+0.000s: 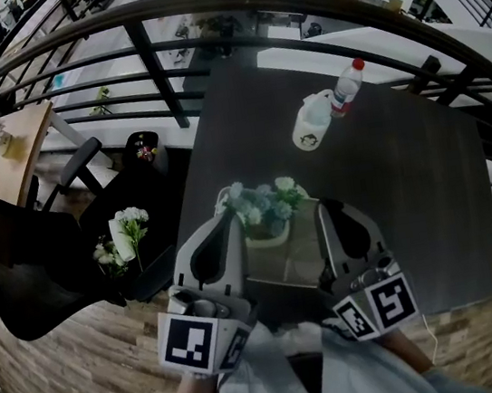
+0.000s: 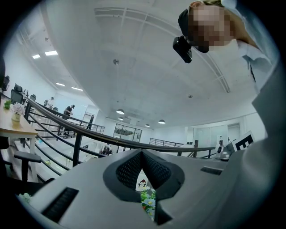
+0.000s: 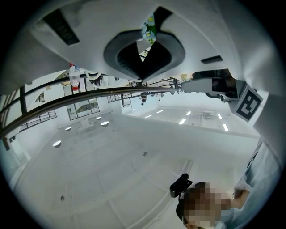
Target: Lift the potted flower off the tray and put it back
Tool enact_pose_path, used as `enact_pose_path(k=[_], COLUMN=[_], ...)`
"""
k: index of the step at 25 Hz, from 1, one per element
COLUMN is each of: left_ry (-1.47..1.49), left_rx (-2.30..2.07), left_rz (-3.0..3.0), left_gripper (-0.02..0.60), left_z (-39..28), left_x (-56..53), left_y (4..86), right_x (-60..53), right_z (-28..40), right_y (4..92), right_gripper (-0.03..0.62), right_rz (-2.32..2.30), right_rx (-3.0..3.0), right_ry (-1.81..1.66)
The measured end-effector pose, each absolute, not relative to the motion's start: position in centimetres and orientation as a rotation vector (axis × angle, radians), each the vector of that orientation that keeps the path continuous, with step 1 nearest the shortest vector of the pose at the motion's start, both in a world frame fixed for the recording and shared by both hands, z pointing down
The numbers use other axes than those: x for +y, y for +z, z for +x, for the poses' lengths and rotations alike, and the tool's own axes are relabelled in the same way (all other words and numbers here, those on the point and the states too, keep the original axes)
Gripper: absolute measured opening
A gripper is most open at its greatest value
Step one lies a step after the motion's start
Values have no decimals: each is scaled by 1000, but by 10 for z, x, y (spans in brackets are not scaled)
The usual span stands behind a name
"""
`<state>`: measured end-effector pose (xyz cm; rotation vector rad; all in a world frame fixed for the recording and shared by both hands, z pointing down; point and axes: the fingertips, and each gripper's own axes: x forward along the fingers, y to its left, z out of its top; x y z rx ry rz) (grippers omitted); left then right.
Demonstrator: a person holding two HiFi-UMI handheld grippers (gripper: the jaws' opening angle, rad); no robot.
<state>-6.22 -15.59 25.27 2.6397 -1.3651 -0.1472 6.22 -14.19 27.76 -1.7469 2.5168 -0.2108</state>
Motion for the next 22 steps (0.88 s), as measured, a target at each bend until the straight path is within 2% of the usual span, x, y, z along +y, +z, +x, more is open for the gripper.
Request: enact_pose_path(k=[22], left_ry=[-164], left_rx=[-1359], left_rz=[2621], left_gripper=[2], left_z=[-64], left_x=[-157], left_y=[254], right_x=[-142], right_z=[61], right_y=[282], right_gripper=[-3], right_rz=[-1758], right_rx=[2533], right_ry=[-225])
